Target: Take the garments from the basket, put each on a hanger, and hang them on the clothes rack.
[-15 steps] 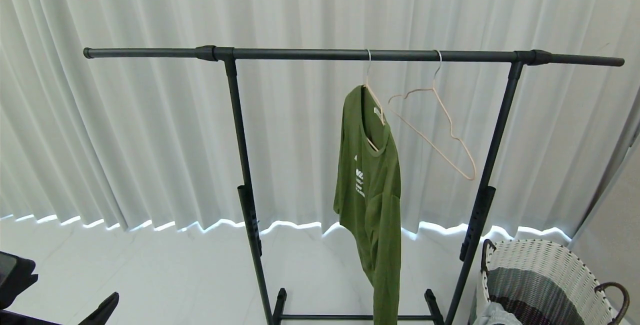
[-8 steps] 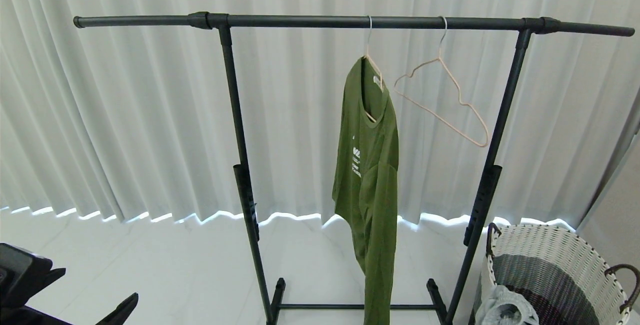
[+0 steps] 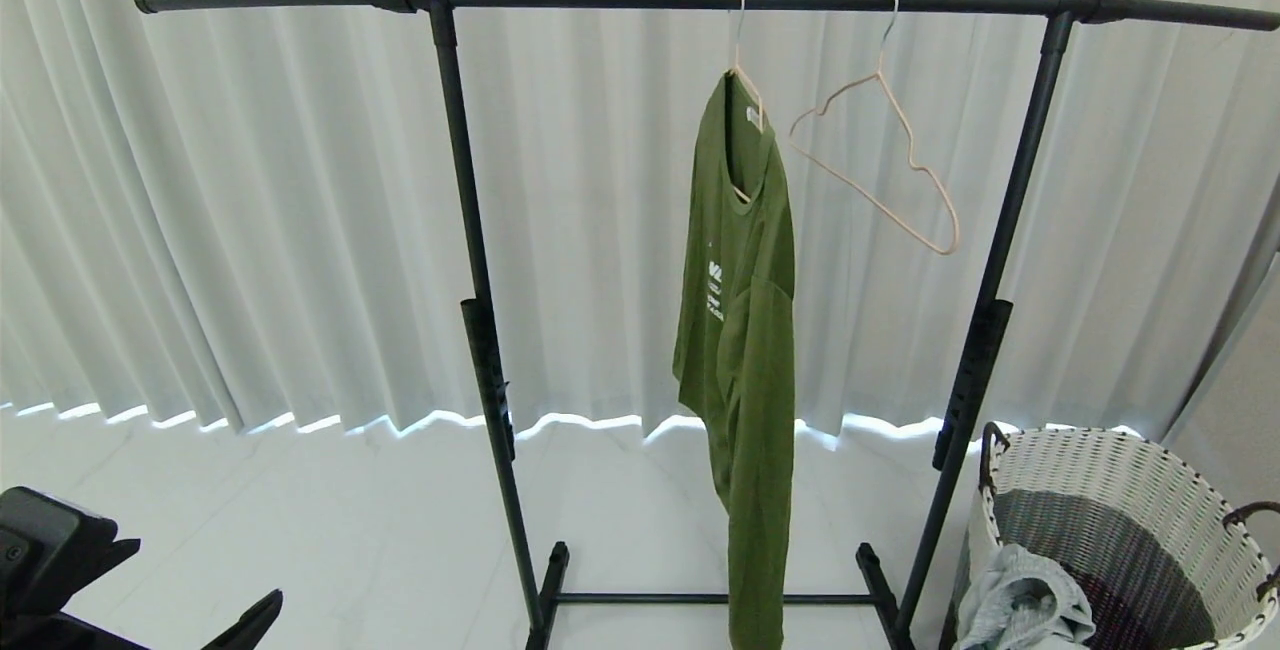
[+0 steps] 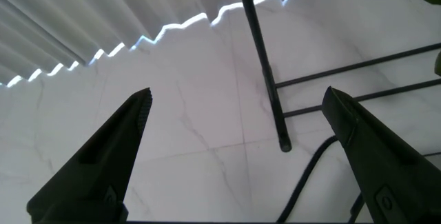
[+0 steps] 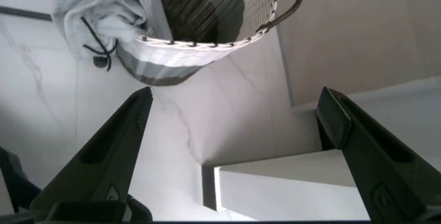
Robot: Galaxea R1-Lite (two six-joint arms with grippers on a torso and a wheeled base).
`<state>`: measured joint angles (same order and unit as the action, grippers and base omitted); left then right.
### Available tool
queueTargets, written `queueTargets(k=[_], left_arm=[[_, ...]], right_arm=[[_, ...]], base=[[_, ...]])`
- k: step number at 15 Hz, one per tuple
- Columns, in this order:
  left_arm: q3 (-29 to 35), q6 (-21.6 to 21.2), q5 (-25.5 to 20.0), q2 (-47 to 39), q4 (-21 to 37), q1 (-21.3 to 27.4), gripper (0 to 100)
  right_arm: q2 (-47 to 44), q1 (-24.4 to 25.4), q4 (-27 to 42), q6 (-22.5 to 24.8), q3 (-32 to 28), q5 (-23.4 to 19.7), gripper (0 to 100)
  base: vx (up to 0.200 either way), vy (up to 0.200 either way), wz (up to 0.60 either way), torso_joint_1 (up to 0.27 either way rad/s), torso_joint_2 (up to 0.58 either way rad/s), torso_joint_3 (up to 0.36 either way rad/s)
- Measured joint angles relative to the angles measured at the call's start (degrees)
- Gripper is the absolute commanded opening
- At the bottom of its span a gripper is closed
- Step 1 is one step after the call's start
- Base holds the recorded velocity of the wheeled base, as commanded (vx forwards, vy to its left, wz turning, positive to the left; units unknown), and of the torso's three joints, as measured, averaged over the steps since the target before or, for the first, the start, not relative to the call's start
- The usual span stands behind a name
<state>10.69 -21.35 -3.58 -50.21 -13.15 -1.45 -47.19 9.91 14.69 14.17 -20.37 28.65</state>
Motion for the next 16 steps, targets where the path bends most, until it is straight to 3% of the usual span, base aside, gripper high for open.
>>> queueTargets(k=[6, 9, 13, 16], left_arm=[[-0.2, 0.0, -0.1, 0.0, 0.0, 0.6, 100], [-0.1, -0.1, -0.1, 0.0, 0.0, 1.4, 100], [0.1, 0.0, -0.2, -0.7, 0.0, 1.8, 100], [0.1, 0.0, -0.2, -1.1, 0.0, 2.3, 100]], right_arm=[[-0.7, 0.0, 0.0, 0.0, 0.3, 0.0, 100], [-0.7, 0.0, -0.1, 0.0, 0.5, -0.8, 100], [-0.8, 0.0, -1.9, 0.1, 0.5, -7.5, 100], [-2.1, 0.2, -3.5, 0.2, 1.8, -9.1, 100]], base=[[0.0, -0.2, 0.0, 0.001, 0.0, 0.009], [0.2, 0.0, 0.0, -0.001, 0.01, 0.001], [0.2, 0.0, 0.0, 0.002, 0.0, 0.007], [0.133, 0.0, 0.0, 0.0, 0.0, -0.002]])
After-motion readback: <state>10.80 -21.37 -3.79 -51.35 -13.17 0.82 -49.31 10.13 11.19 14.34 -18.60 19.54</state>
